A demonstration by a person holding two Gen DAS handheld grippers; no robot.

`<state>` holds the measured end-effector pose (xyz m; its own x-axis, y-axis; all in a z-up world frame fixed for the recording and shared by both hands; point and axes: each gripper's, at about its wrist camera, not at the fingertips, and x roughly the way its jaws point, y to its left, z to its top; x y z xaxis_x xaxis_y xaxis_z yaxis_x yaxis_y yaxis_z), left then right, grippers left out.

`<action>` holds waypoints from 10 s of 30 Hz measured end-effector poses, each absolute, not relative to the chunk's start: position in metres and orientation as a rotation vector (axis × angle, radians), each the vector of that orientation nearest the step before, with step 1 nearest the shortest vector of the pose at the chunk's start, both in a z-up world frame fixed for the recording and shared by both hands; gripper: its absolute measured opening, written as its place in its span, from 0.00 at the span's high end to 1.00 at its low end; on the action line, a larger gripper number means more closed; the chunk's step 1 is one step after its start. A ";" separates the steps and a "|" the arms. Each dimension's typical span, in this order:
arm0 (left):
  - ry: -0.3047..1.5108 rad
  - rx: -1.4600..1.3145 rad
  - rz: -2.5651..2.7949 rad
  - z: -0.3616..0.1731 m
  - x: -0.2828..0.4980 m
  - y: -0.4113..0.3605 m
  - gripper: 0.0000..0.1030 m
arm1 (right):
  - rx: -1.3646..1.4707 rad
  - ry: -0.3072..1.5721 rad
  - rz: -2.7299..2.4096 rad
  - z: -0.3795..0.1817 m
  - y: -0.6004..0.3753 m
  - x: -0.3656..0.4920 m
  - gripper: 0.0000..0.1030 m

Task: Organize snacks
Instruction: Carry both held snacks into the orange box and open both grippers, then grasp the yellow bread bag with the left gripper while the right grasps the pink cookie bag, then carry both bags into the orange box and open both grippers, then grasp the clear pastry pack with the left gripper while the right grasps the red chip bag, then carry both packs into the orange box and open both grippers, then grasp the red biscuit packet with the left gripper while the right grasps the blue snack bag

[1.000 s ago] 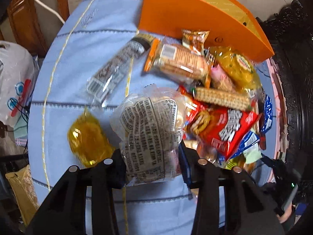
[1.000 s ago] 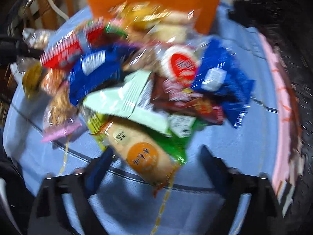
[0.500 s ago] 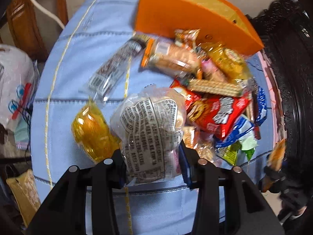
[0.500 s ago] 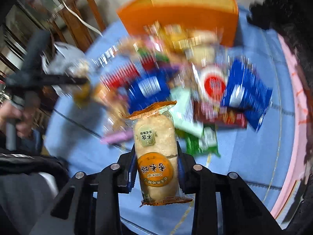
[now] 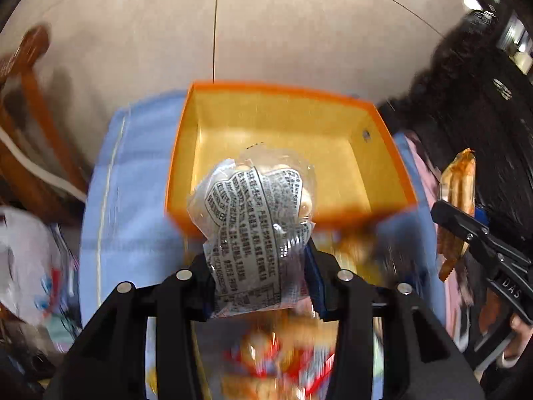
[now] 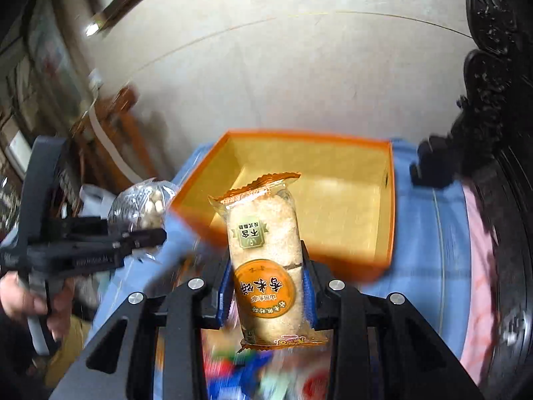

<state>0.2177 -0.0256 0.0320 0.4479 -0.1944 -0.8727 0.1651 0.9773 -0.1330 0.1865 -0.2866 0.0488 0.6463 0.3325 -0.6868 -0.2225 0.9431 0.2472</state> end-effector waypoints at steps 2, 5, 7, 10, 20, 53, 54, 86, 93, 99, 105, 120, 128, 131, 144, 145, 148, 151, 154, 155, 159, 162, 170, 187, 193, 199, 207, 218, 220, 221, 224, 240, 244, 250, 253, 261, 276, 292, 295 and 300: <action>1.095 -0.010 -0.204 0.027 0.258 -0.038 0.60 | 0.147 0.835 0.284 0.041 -0.289 0.225 0.67; 1.142 0.001 -0.178 0.006 0.301 -0.050 0.60 | 0.140 0.901 0.250 0.011 -0.291 0.270 0.67; 1.175 0.014 -0.161 -0.011 0.319 -0.055 0.59 | 0.138 0.935 0.219 -0.010 -0.288 0.284 0.67; 1.226 -0.008 -0.147 -0.039 0.336 -0.056 0.48 | 0.138 1.023 0.165 -0.045 -0.287 0.296 0.64; 1.120 0.033 -0.093 -0.013 0.287 -0.021 0.08 | 0.209 0.863 0.120 -0.015 -0.306 0.216 0.17; 1.477 -0.270 0.211 -0.146 0.054 0.120 0.60 | 0.294 1.163 -0.078 -0.096 -0.298 -0.028 0.03; 1.459 -0.279 0.177 -0.140 0.053 0.118 0.61 | 0.295 1.178 -0.076 -0.100 -0.298 -0.028 0.03; 1.483 -0.184 0.103 -0.135 0.026 0.100 0.60 | -0.205 1.304 0.397 -0.140 -0.124 0.007 0.58; 1.451 -0.185 0.081 -0.125 0.027 0.096 0.60 | -0.014 1.239 0.479 -0.086 -0.174 -0.019 0.58; 1.340 -0.181 0.050 -0.086 0.039 0.086 0.60 | 0.136 1.118 0.525 -0.040 -0.202 -0.015 0.58; 1.180 -0.100 -0.041 -0.022 0.091 0.050 0.60 | 0.191 0.965 0.441 0.001 -0.245 0.038 0.58; 1.161 0.001 -0.083 -0.011 0.312 -0.048 0.60 | 0.239 0.898 0.229 -0.009 -0.289 0.246 0.58; 1.262 0.000 -0.017 -0.066 0.337 -0.046 0.36 | 0.228 1.007 0.190 -0.056 -0.278 0.274 0.47; 1.216 0.079 0.037 -0.062 0.328 -0.048 0.25 | 0.233 0.993 0.195 -0.053 -0.277 0.266 0.42; 1.151 0.134 -0.006 -0.022 0.227 -0.038 0.14 | 0.225 0.862 0.123 -0.008 -0.277 0.149 0.05; 1.142 0.127 -0.003 -0.018 0.216 -0.035 0.14 | 0.235 0.856 0.123 -0.008 -0.278 0.140 0.05; 1.138 0.094 -0.015 -0.014 0.190 -0.029 0.14 | 0.235 0.859 0.116 -0.008 -0.276 0.108 0.04; 1.126 0.065 -0.019 -0.012 0.155 -0.018 0.14 | 0.243 0.900 0.134 -0.015 -0.275 0.078 0.04; 1.131 0.019 -0.011 -0.016 0.131 -0.005 0.14 | 0.264 0.936 0.143 -0.024 -0.276 0.051 0.04; 1.135 -0.011 -0.014 -0.019 0.122 0.000 0.14 | 0.268 0.951 0.145 -0.029 -0.277 0.040 0.04; 1.202 -0.049 -0.002 -0.043 0.098 0.015 0.14 | 0.252 1.002 0.132 -0.047 -0.276 0.010 0.04; 1.240 -0.045 0.002 -0.058 0.084 0.017 0.14 | 0.284 1.054 0.121 -0.064 -0.279 -0.008 0.04; 1.327 0.004 -0.039 -0.091 0.053 0.014 0.13 | 0.316 1.117 0.126 -0.085 -0.278 -0.038 0.04; 1.519 -0.220 0.094 -0.159 0.060 0.016 0.12 | 0.298 1.186 0.136 -0.099 -0.278 -0.055 0.04; 1.573 -0.172 0.105 -0.176 0.053 0.023 0.25 | 0.294 1.192 0.136 -0.103 -0.277 -0.051 0.04; 1.524 -0.105 0.065 -0.168 0.043 0.035 0.56 | 0.273 1.162 0.119 -0.100 -0.272 -0.040 0.04; 1.461 -0.040 0.041 -0.152 0.043 0.036 0.56 | 0.090 1.050 0.252 -0.077 -0.219 -0.006 0.04; 1.495 -0.097 0.073 -0.165 0.044 0.064 0.56 | -0.214 1.025 0.333 -0.100 -0.155 0.056 0.04; 1.499 -0.106 0.074 -0.163 0.042 0.070 0.56 | -0.267 1.033 0.348 -0.110 -0.148 0.059 0.04; 1.500 -0.111 0.076 -0.163 0.043 0.072 0.56 | -0.293 1.030 0.342 -0.112 -0.145 0.060 0.04; 1.499 -0.120 0.079 -0.162 0.046 0.079 0.56 | -0.322 1.021 0.365 -0.117 -0.142 0.065 0.19; 1.471 -0.119 0.042 -0.139 0.048 0.066 0.56 | 0.056 1.010 0.461 -0.051 -0.234 0.031 0.41; 1.406 -0.114 -0.005 -0.110 0.055 0.057 0.56 | 0.092 0.968 0.444 -0.036 -0.242 0.029 0.41; 1.285 -0.072 -0.081 -0.051 0.086 0.033 0.56 | 0.124 0.865 0.420 0.001 -0.259 0.040 0.41; 1.235 -0.052 -0.113 -0.022 0.114 0.012 0.56 | 0.143 0.802 0.388 0.021 -0.275 0.058 0.41; 1.128 0.011 -0.136 0.026 0.213 -0.038 0.56 | 0.233 0.686 0.287 0.046 -0.312 0.141 0.41; 1.240 0.083 -0.046 -0.054 0.326 -0.068 0.21 | 0.252 0.884 0.116 -0.030 -0.304 0.251 0.30; 1.215 0.057 0.064 -0.040 0.209 0.013 0.07 | 0.284 0.857 0.029 -0.030 -0.322 0.106 0.04; 1.256 0.011 0.072 -0.054 0.175 0.026 0.07 | 0.299 0.916 0.021 -0.042 -0.321 0.076 0.04; 1.309 0.109 0.024 -0.090 0.125 0.014 0.07 | 0.298 0.972 0.012 -0.057 -0.310 0.039 0.04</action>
